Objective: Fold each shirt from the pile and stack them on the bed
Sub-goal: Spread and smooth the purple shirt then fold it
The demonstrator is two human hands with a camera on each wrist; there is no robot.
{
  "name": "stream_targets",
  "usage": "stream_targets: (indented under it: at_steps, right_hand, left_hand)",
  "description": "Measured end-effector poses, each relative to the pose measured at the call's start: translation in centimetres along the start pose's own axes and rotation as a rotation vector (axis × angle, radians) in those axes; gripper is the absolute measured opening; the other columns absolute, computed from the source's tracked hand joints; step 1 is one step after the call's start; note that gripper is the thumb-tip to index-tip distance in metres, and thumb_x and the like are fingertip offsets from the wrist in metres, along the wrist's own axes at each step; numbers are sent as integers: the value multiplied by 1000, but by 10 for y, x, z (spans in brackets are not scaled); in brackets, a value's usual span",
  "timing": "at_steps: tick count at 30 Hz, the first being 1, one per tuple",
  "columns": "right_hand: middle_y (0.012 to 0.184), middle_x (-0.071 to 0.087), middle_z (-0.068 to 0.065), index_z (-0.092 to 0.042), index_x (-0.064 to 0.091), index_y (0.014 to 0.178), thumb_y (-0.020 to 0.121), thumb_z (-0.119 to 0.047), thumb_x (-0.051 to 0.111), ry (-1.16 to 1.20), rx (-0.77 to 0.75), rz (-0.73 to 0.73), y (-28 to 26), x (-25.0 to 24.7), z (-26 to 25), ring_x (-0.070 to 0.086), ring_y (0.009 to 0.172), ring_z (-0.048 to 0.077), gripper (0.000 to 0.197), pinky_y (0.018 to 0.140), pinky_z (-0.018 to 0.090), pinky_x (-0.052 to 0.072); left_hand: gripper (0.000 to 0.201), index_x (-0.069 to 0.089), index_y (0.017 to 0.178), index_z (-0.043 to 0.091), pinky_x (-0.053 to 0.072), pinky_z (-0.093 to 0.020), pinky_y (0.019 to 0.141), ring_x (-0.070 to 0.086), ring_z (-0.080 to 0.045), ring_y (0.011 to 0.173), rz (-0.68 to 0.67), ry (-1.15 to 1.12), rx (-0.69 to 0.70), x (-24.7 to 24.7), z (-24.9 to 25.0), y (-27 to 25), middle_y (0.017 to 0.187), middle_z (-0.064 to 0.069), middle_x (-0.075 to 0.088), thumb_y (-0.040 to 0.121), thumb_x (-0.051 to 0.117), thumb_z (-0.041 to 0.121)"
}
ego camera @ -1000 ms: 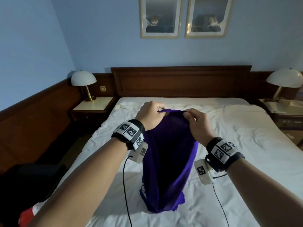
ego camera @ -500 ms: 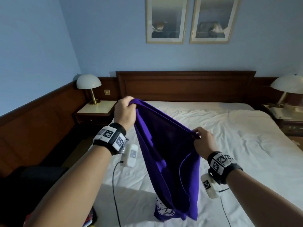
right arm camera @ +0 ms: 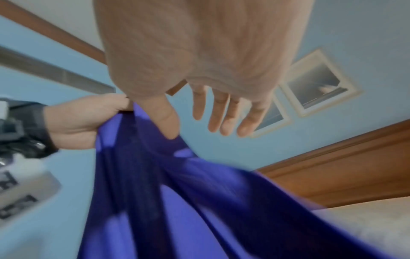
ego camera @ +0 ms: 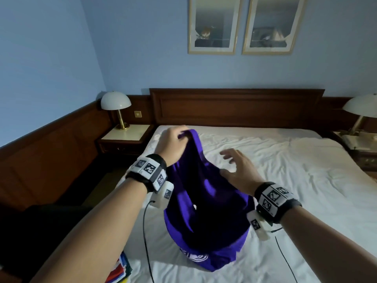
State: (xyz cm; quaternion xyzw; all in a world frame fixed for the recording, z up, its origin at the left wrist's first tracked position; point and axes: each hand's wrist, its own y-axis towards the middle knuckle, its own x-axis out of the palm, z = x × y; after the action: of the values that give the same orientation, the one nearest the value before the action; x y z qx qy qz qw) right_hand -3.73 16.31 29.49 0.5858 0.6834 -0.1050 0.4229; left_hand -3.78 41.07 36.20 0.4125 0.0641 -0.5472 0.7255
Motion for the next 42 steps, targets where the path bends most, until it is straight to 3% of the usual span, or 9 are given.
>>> stream_targets:
  at_steps: [5, 8, 10, 15, 20, 26, 32, 37, 42]
  right_hand:
    - [102, 68, -12, -27, 64, 108, 86, -45, 78, 266, 14, 7, 16, 13, -47, 66, 87, 5, 32, 73, 23, 57]
    - [84, 69, -5, -29, 64, 88, 95, -25, 69, 263, 35, 150, 24, 16, -43, 66, 73, 15, 9, 67, 36, 55]
    - [79, 67, -5, -24, 68, 90, 94, -12, 63, 207, 47, 225, 27, 17, -35, 60, 66, 13, 14, 65, 29, 46]
    - [71, 63, 8, -8, 63, 73, 80, -11, 65, -5, 151, 197, 22, 24, -26, 56, 69, 29, 8, 63, 34, 44]
    - [82, 60, 13, -7, 66, 81, 84, -19, 60, -231, 479, -4, -5, 44, 19, 65, 84, 39, 13, 64, 32, 41]
    - [102, 68, 23, -2, 69, 90, 82, -5, 55, -248, 787, 54, -43, 33, 78, 67, 92, 42, 17, 70, 35, 48]
    - [96, 59, 20, -6, 63, 99, 83, -1, 50, -97, 839, 286, -37, 12, 90, 59, 81, 38, 21, 78, 41, 53]
    - [114, 64, 25, -2, 66, 119, 82, 6, 52, 35, 773, 437, -21, 7, 88, 61, 104, 41, 41, 88, 40, 48]
    - [101, 64, 25, -2, 64, 95, 81, 0, 49, 196, 911, 469, -14, 7, 100, 60, 93, 43, 21, 83, 46, 53]
  left_hand:
    - [8, 75, 77, 22, 55, -31, 69, 68, -10, 71, -96, 35, 74, 19, 26, 4, 71, 8, 72, 83, 71, 20]
    - [11, 72, 73, 21, 55, -35, 70, 68, -16, 71, -114, 35, 45, 14, 29, 6, 68, 4, 71, 84, 72, 20]
    - [14, 69, 70, 20, 56, -40, 72, 65, -21, 67, -139, -1, 39, 9, 26, 10, 66, 1, 69, 85, 71, 21]
    - [17, 62, 72, 16, 50, -41, 67, 52, -21, 58, -151, -119, 19, -2, 21, 12, 60, -1, 61, 86, 66, 24]
    - [8, 63, 80, 15, 43, -33, 67, 55, -14, 68, 133, -244, 10, -30, 2, 18, 71, 3, 63, 85, 59, 21]
    - [19, 65, 104, -2, 47, -43, 89, 65, -35, 103, 567, -137, -371, -98, -83, 22, 111, -24, 69, 97, 52, 9]
    - [27, 61, 120, 3, 47, -47, 95, 60, -44, 115, 305, 141, -566, -88, -128, -9, 126, -24, 63, 105, 45, 18]
    - [21, 57, 120, 10, 62, -52, 59, 64, -44, 92, 279, 121, -809, -69, -159, -30, 114, -14, 53, 107, 42, 17]
    - [30, 68, 117, 9, 57, -55, 90, 63, -48, 107, 263, 239, -883, -65, -187, -37, 120, -24, 66, 98, 45, 11]
